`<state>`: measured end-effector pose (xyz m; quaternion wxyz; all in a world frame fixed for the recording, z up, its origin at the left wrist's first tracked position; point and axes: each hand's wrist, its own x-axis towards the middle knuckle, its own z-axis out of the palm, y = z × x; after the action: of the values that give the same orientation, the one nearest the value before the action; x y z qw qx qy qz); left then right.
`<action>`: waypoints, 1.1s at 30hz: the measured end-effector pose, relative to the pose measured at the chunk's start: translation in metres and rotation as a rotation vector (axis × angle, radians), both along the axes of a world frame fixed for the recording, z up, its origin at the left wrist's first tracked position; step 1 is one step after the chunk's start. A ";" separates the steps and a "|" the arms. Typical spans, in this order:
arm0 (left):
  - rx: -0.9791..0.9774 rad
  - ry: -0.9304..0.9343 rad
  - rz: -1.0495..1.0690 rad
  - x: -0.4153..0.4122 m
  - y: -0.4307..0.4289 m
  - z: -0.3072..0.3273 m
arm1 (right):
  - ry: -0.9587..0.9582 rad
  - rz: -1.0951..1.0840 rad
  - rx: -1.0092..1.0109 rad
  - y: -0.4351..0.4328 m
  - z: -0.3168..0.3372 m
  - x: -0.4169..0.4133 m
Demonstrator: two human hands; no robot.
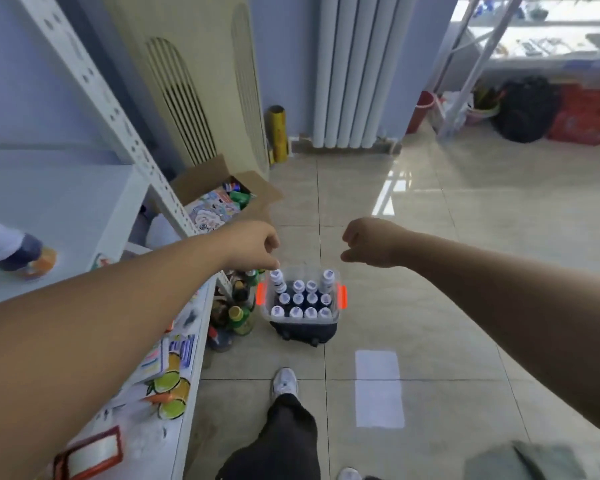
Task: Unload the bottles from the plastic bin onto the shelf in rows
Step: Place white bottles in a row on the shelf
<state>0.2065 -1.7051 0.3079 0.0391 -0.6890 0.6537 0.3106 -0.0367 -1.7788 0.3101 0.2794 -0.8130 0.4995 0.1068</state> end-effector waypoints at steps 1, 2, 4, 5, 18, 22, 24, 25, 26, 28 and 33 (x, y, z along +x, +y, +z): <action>0.029 0.018 0.020 0.008 -0.011 -0.016 | 0.009 -0.017 0.009 -0.010 -0.011 0.005; 0.063 0.026 0.037 0.017 -0.021 -0.031 | 0.019 -0.035 0.020 -0.020 -0.022 0.010; 0.126 0.022 0.044 0.032 -0.036 -0.063 | 0.041 -0.073 0.045 -0.039 -0.044 0.017; 0.149 0.014 0.046 0.040 -0.043 -0.078 | 0.049 -0.094 0.058 -0.047 -0.055 0.020; 0.259 0.042 0.104 0.064 -0.098 -0.262 | 0.124 -0.220 0.248 -0.096 -0.252 0.040; 0.298 0.047 0.109 0.056 -0.118 -0.323 | 0.138 -0.209 0.240 -0.110 -0.316 0.055; 0.277 0.026 0.117 0.053 -0.124 -0.353 | 0.139 -0.198 0.210 -0.116 -0.345 0.064; 0.272 0.021 0.136 0.051 -0.125 -0.367 | 0.151 -0.199 0.194 -0.118 -0.358 0.067; 0.269 0.017 0.154 0.050 -0.125 -0.380 | 0.169 -0.201 0.183 -0.119 -0.370 0.069; 0.258 0.014 0.163 0.047 -0.123 -0.403 | 0.207 -0.193 0.166 -0.117 -0.392 0.070; 0.079 -0.013 0.213 0.045 -0.114 -0.438 | 0.230 -0.161 0.041 -0.109 -0.424 0.067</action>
<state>0.2519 -1.8196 -0.1298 0.0371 -0.7545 0.5639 0.3339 0.0299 -1.8879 -0.1135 0.2445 -0.7468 0.5895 0.1869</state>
